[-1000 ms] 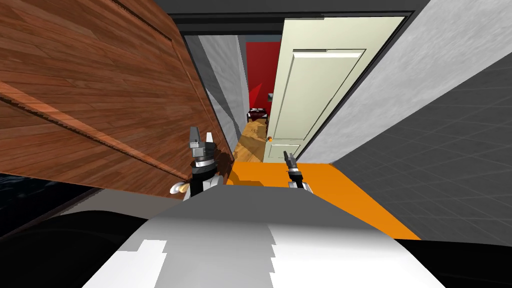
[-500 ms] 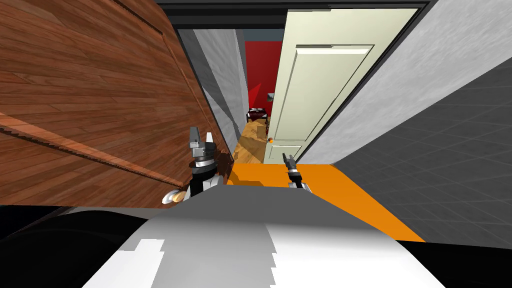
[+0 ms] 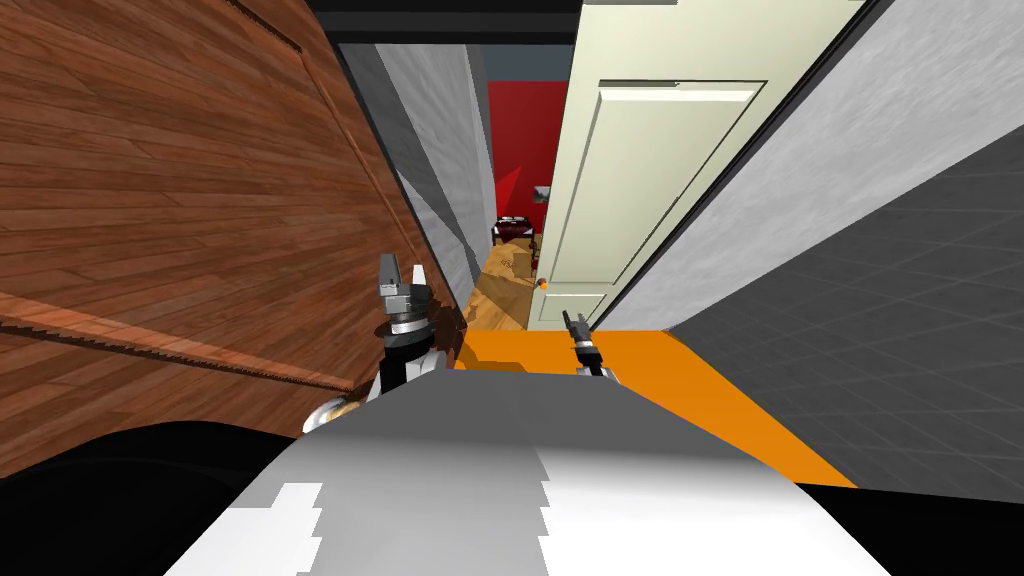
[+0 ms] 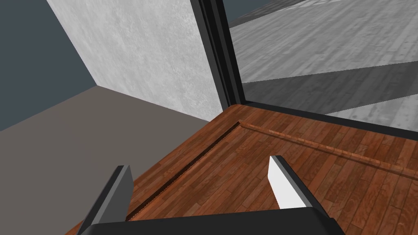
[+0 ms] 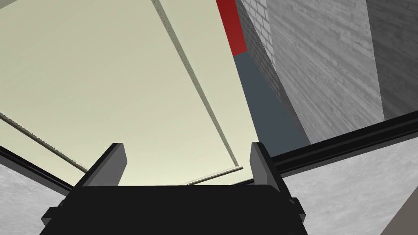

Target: Pull the door open

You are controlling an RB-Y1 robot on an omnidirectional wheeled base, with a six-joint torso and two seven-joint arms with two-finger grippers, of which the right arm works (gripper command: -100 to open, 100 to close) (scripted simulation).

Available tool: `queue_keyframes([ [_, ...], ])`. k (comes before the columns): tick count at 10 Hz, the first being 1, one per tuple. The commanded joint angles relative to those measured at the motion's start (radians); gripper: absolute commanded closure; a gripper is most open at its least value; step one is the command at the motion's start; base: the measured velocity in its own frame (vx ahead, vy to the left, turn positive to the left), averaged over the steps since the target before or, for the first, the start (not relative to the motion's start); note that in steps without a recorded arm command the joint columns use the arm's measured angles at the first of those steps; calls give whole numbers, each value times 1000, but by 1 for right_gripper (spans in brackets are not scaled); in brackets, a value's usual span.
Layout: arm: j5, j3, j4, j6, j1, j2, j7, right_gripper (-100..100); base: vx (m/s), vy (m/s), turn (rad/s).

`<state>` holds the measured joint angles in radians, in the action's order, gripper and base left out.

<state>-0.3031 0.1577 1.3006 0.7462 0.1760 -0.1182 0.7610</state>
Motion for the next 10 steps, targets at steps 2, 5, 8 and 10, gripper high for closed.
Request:
queue_keyframes([
  [2,-14,11,-69,15,-24,-4,49,-100,92,29,-18],
  [5,-28,21,-140,31,-47,-8,99,-100,101,32,-18],
  [8,-42,32,-209,46,-69,-12,148,-100,91,22,-15],
  [10,-51,38,-251,56,-83,-14,178,-100,99,26,-17],
])
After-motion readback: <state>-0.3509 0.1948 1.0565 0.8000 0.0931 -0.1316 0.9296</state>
